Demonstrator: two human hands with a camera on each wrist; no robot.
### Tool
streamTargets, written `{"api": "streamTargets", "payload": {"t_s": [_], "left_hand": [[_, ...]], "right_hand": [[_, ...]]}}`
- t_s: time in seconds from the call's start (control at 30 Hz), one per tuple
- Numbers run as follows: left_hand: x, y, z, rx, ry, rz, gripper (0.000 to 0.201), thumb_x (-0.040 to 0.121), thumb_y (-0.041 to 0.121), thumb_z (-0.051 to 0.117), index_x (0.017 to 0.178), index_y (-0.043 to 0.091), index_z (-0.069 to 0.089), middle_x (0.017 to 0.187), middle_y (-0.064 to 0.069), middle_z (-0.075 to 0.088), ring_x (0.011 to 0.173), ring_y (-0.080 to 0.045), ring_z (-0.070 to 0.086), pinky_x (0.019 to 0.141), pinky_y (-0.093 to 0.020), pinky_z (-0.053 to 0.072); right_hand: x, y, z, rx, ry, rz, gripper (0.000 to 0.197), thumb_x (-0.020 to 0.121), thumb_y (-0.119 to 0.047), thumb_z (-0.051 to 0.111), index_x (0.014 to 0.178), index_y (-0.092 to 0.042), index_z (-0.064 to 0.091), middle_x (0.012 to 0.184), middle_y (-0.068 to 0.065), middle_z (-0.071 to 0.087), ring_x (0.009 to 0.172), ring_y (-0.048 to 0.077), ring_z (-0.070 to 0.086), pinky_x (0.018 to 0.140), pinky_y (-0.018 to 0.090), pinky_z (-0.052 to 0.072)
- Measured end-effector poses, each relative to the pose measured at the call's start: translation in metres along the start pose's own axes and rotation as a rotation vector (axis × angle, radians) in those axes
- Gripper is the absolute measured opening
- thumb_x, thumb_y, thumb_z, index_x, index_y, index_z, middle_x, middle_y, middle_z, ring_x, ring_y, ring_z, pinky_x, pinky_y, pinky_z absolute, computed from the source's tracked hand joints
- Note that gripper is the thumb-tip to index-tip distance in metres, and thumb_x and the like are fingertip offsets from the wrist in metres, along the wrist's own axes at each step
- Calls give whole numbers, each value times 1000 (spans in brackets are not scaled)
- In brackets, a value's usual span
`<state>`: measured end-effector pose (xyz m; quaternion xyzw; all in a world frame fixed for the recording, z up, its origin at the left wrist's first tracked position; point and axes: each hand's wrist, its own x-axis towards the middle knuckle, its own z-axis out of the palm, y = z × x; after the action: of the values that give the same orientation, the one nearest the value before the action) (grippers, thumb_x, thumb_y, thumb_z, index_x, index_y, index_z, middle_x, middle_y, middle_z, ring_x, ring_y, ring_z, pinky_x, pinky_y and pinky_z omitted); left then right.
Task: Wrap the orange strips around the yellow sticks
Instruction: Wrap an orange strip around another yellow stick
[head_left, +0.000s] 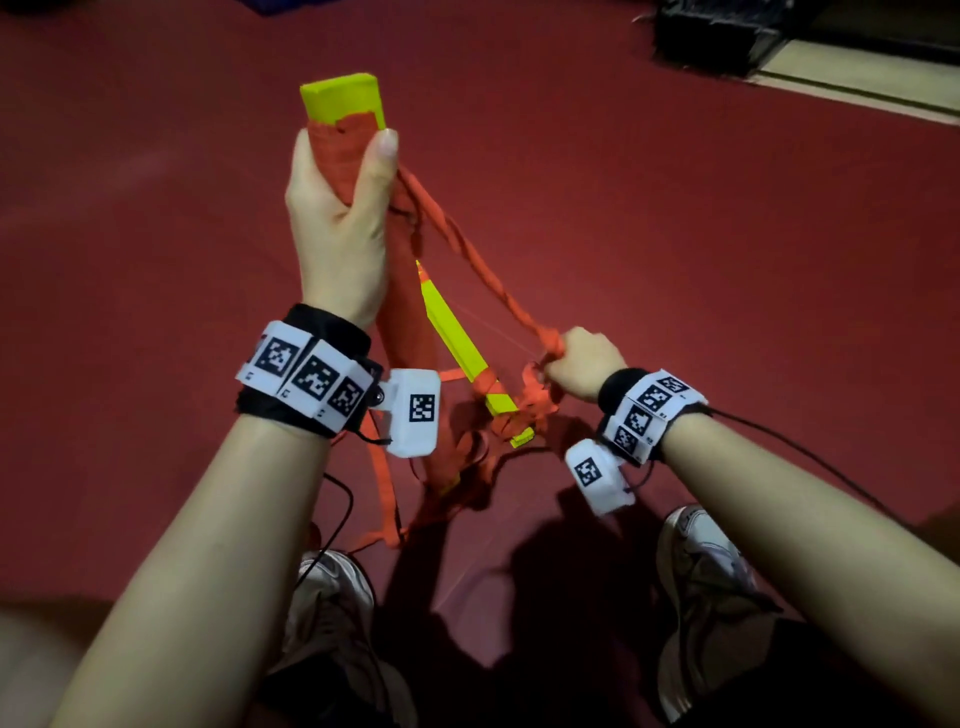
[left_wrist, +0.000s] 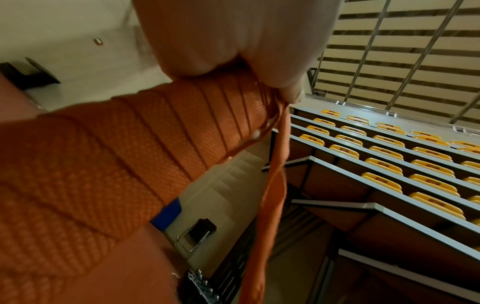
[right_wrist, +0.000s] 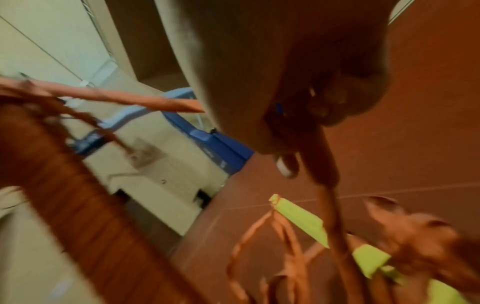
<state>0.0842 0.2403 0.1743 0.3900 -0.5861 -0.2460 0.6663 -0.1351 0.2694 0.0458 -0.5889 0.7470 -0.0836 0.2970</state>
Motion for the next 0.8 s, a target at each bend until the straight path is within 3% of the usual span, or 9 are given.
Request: {"api": "streamTargets", "payload": {"t_s": [0.13,0.2,0.3,0.4,0.47,0.57,0.63,0.7,0.8], "left_hand": [[-1,-1,-3,-86,-19,-89,15,99,30,63,94,18,55,69,14,57,60,-8,56,60,-31,51],[-4,-3,-1,-80,-55,-120,18,98,35,63,92,20,56,75,5,62,66,-13,59,63,-34,51],[-13,-7,5,-120,-205,-192,13,102,30,57,95,20,54,87,-5,76,62,-23,65,60,-37,55],[-24,-9,15,-157,-333,-302,14,97,38,61,95,25,61,111,-13,76,75,-28,65,73,-47,56],[-31,-11,21,-168,-377,-361,22,86,49,65,94,28,69,116,-15,73,87,-24,63,83,-44,51],[-44,-13,31,-231,-503,-423,24,88,42,65,102,23,68,102,-14,68,87,-20,62,82,-36,52],[-53,-13,37,-271,-590,-432,28,88,41,64,108,22,67,97,-11,65,85,-19,60,81,-35,51],[-56,-14,39,-291,-608,-457,34,86,43,64,111,21,66,94,-4,67,81,-15,62,80,-34,52],[-53,-15,37,-324,-568,-486,34,88,41,63,107,13,68,92,-2,72,79,-13,67,80,-32,54]], "right_hand": [[11,38,15,688,-210,285,20,100,-18,57,101,0,66,71,18,65,45,24,62,44,30,52],[11,35,12,1001,-190,328,15,103,-14,53,98,0,58,73,20,64,50,30,65,50,40,59],[19,16,-6,1028,70,97,17,93,3,58,81,-9,56,66,10,61,55,27,62,63,43,54],[13,-9,-35,585,314,-282,17,74,-12,62,86,-21,68,79,-1,74,82,20,75,81,36,57],[-1,-31,-54,435,428,-508,26,84,-5,54,102,-13,70,92,1,73,91,17,75,88,36,58],[-26,-60,-76,328,627,-787,29,93,0,51,117,-6,67,101,2,74,96,16,72,89,29,54],[-36,-69,-82,460,613,-879,30,93,1,52,120,-2,64,110,3,72,103,12,70,92,24,54],[-36,-70,-83,647,512,-877,34,87,7,51,119,0,61,113,7,70,107,12,70,93,31,57],[-32,-66,-84,1002,382,-736,43,76,16,52,114,-2,60,113,18,70,94,18,73,72,33,60]]}}
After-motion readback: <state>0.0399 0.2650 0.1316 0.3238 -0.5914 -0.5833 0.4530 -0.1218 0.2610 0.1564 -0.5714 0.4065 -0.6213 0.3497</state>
